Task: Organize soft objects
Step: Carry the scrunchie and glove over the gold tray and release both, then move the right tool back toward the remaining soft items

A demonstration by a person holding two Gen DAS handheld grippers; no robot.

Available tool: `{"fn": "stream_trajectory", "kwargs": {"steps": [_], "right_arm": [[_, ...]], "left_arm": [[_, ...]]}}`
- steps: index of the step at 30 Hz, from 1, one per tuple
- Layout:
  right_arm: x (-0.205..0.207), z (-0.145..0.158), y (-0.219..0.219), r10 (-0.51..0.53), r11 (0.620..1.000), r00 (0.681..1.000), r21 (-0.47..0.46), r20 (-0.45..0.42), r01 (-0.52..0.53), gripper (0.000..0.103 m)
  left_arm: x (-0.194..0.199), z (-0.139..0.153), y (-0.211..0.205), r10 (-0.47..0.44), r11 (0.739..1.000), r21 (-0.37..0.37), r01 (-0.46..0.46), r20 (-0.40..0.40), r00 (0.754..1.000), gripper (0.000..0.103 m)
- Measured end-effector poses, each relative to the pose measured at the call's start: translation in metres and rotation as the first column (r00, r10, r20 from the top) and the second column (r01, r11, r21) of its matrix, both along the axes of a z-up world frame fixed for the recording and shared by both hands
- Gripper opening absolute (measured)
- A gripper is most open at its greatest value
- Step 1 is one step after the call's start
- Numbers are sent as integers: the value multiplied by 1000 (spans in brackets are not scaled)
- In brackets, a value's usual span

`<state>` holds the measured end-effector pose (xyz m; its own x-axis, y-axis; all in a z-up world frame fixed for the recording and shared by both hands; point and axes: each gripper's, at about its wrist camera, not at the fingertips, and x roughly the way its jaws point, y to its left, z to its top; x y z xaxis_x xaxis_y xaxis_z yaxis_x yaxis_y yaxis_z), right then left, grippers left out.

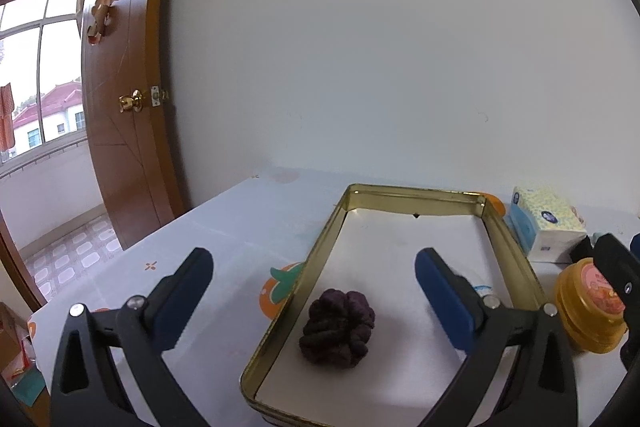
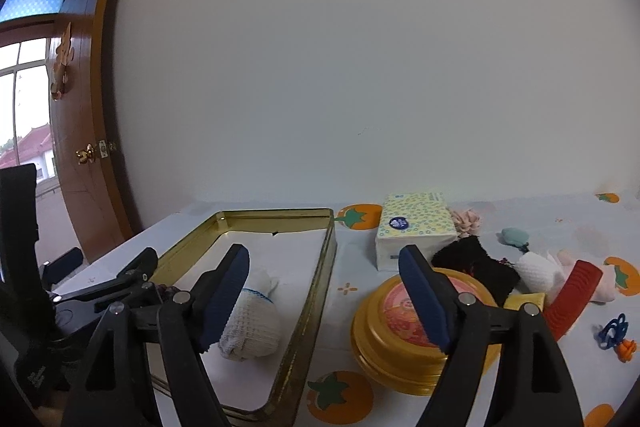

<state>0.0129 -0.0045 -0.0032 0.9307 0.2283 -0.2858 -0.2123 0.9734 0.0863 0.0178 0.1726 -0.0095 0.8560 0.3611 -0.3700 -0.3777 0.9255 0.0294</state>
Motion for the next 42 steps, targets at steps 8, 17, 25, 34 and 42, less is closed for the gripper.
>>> {"fn": "stream_trajectory", "kwargs": {"steps": [8, 17, 25, 34, 42], "right_arm": [[-7, 1, 0, -19, 999, 999, -43, 30, 20, 80], [-12, 1, -8, -42, 995, 998, -85, 41, 45, 80], [-17, 1, -24, -68, 995, 997, -73, 40, 71, 80], [-24, 3, -38, -83, 992, 995, -91, 61, 88, 80], [-31, 6, -67, -123, 989, 990, -79, 70, 129, 80]], "left_arm": [[-3, 1, -5, -9, 1000, 5, 9, -1, 1000, 102], [-8, 2, -18, -21, 999, 34, 20, 4, 1000, 102], [-9, 2, -26, -31, 999, 31, 31, -5, 1000, 102], [-14, 2, -39, -55, 998, 39, 55, -9, 998, 102], [-16, 1, -57, -73, 993, 88, 75, -19, 997, 102]]}}
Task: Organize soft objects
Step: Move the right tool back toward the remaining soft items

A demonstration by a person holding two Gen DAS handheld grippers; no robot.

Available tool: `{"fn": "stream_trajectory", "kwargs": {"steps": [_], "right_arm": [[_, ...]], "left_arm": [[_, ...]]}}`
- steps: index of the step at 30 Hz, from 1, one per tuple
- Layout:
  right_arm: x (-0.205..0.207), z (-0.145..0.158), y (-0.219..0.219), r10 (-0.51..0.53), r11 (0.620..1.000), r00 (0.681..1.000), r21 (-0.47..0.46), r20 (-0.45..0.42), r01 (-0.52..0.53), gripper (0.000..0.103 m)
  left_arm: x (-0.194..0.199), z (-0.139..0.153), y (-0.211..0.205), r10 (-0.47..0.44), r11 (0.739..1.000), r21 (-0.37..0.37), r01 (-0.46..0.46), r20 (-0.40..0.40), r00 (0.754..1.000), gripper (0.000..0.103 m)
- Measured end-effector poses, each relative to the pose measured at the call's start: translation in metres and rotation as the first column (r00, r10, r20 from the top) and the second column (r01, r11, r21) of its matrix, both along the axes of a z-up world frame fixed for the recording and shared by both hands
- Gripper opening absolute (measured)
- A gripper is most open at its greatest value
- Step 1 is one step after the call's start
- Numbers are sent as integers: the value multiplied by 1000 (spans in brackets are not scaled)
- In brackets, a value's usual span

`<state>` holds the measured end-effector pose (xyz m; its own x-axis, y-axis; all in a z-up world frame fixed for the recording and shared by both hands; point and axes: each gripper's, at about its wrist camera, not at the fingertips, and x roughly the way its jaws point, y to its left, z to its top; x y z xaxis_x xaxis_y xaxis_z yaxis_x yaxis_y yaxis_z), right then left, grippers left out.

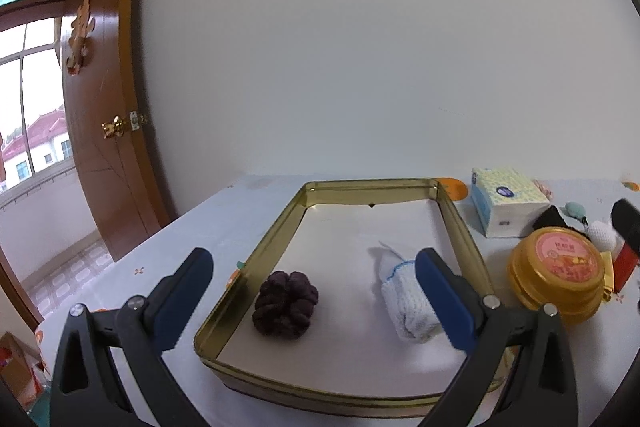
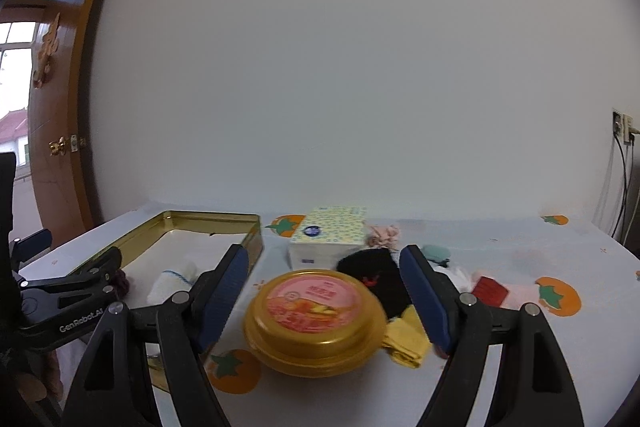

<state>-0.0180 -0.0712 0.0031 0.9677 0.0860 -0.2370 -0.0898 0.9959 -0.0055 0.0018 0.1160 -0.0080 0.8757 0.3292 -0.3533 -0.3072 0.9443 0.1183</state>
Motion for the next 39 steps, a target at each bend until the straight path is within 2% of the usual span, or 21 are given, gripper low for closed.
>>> {"fn": "stream_trajectory", "kwargs": {"steps": [5, 21, 25, 30, 39], "right_arm": [[-3, 2, -16, -29, 1000, 999, -10, 15, 29, 80], [-8, 6, -87, -129, 992, 991, -7, 23, 129, 80], [-7, 6, -113, -178, 984, 984, 7, 12, 178, 80], [-10, 7, -158, -253, 967, 968, 41, -7, 253, 80], [-9, 3, -204, -288, 945, 955, 141, -68, 295, 80]], "left_arm": [[-2, 0, -12, -26, 1000, 8, 26, 2, 1000, 102], [-2, 0, -54, -154, 987, -46, 153, -10, 988, 102], [-2, 0, -69, -198, 979, -61, 197, -15, 980, 102], [1, -3, -87, -273, 954, -134, 267, -31, 962, 102], [-1, -4, -136, -368, 925, -114, 362, -46, 929, 102]]}}
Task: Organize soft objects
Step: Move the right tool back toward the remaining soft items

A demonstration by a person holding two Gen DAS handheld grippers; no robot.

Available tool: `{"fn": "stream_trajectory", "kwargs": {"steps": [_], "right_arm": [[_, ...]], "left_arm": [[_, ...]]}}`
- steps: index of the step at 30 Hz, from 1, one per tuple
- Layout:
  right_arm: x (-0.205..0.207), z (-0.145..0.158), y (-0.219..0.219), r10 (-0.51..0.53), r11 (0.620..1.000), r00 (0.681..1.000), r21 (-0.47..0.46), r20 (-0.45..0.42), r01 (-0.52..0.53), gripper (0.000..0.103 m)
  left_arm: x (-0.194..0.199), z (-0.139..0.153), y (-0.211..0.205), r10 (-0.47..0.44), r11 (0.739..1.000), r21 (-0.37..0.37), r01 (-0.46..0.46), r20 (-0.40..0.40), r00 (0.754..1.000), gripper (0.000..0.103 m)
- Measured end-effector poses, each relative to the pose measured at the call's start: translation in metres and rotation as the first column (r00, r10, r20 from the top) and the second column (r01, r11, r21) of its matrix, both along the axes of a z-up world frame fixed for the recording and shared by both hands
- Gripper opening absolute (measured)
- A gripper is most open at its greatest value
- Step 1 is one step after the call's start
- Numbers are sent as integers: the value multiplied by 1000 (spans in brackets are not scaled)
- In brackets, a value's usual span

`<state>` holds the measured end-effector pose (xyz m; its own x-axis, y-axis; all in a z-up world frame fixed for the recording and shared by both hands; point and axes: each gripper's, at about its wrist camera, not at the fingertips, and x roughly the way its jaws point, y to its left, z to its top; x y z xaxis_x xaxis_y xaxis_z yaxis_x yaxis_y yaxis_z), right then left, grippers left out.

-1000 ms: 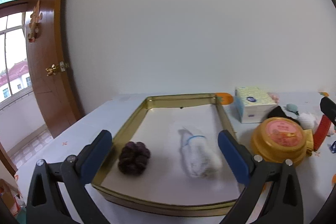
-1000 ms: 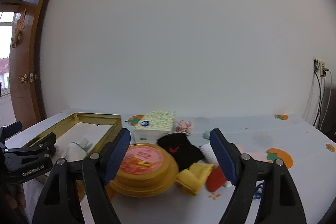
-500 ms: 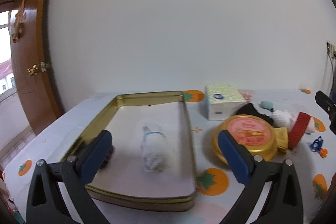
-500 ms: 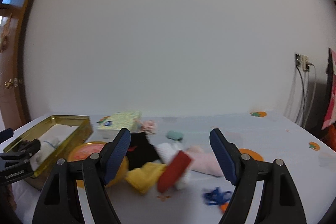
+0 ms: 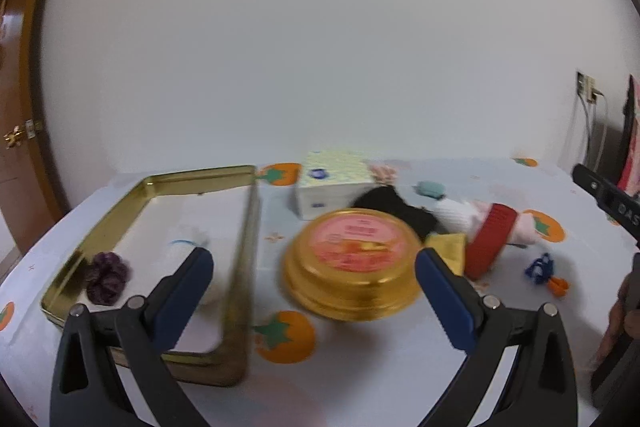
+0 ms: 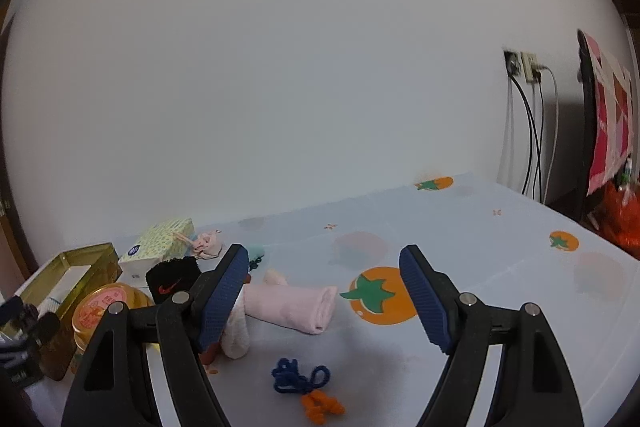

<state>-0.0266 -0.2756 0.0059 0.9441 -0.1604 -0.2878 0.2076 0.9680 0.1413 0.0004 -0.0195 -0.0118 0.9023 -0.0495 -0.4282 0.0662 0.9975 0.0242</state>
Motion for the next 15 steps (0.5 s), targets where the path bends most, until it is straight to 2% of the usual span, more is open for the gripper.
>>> {"fn": "stream_trajectory", "kwargs": {"steps": [5, 8, 11, 13, 15], "right_arm": [[3, -3, -15, 20, 999, 999, 30, -30, -19, 80], [10, -8, -25, 75, 996, 990, 51, -116, -70, 80], [18, -17, -25, 171, 985, 959, 67, -226, -159, 77], [23, -25, -19, 239, 971, 919, 70, -313, -229, 66], [26, -30, -12, 279, 959, 885, 64, -374, -276, 61]], "left_arm": [[-5, 0, -38, -92, 992, 86, 91, 10, 996, 102], [-8, -1, -53, -141, 980, 145, 138, 13, 990, 102], [-9, 0, -59, -159, 974, 164, 157, 0, 987, 101], [-5, -1, -59, -160, 974, 159, 160, -17, 987, 100], [-3, -3, -57, -155, 976, 149, 158, -31, 987, 100]]}}
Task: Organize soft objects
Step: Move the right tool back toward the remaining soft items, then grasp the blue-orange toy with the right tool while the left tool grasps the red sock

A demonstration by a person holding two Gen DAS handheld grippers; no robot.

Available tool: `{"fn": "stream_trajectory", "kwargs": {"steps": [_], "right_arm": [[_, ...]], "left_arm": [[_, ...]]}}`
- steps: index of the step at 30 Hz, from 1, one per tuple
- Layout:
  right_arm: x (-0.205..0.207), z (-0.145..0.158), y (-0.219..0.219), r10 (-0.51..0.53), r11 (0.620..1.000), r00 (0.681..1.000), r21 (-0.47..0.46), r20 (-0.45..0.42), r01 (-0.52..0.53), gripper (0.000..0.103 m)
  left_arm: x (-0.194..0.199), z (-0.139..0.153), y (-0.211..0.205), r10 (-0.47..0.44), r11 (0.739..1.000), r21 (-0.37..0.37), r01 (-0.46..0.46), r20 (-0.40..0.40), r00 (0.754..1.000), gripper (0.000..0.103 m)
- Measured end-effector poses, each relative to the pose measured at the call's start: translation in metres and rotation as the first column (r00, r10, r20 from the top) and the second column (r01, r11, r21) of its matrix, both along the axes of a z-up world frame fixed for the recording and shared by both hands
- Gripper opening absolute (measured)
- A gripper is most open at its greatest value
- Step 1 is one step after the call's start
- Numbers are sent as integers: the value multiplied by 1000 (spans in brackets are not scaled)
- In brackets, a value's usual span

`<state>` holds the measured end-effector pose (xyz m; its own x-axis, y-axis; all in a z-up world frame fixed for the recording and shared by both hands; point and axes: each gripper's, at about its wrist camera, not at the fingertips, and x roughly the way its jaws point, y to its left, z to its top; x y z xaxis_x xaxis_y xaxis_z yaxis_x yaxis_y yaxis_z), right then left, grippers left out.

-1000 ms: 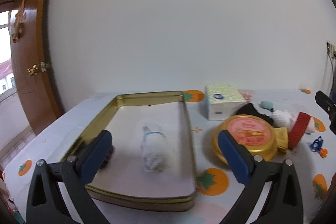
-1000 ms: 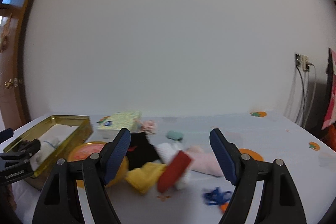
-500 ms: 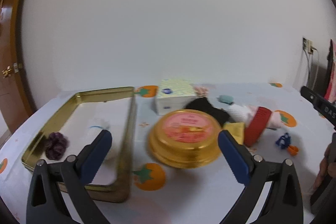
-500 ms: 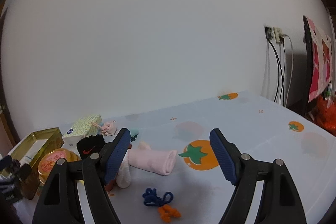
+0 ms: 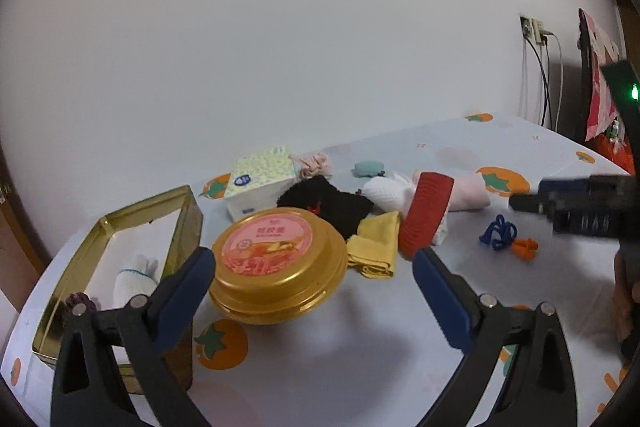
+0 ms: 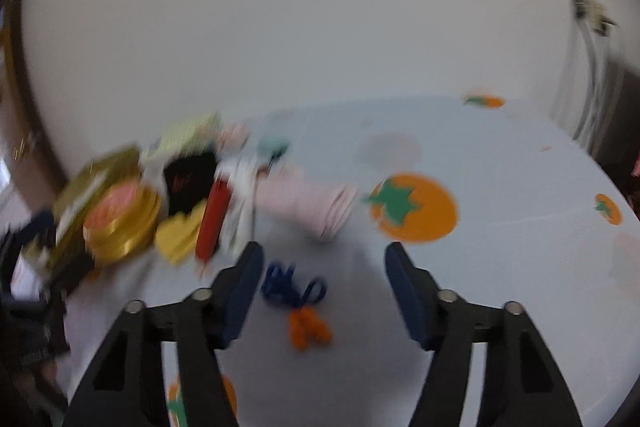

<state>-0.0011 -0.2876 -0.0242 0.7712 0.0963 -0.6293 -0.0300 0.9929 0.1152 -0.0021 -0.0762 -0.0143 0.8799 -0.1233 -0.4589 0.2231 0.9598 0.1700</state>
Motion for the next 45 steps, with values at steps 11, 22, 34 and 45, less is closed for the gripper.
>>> {"fn": "stream_trajectory", "kwargs": {"steps": [11, 22, 34, 45], "right_arm": [[17, -23, 26, 101, 990, 977, -81, -186, -117, 26], [-13, 25, 11, -4, 999, 970, -31, 244, 12, 12], [-24, 28, -17, -108, 992, 950, 101, 294, 82, 13], [-25, 28, -17, -97, 993, 951, 95, 294, 72, 13]], "left_arm": [[3, -3, -4, -21, 1000, 10, 21, -28, 999, 99], [16, 0, -21, -169, 977, -145, 158, -67, 983, 86], [81, -14, -91, -256, 965, -117, 236, -201, 946, 50], [85, -13, -64, -254, 939, -284, 194, -192, 948, 28]]}}
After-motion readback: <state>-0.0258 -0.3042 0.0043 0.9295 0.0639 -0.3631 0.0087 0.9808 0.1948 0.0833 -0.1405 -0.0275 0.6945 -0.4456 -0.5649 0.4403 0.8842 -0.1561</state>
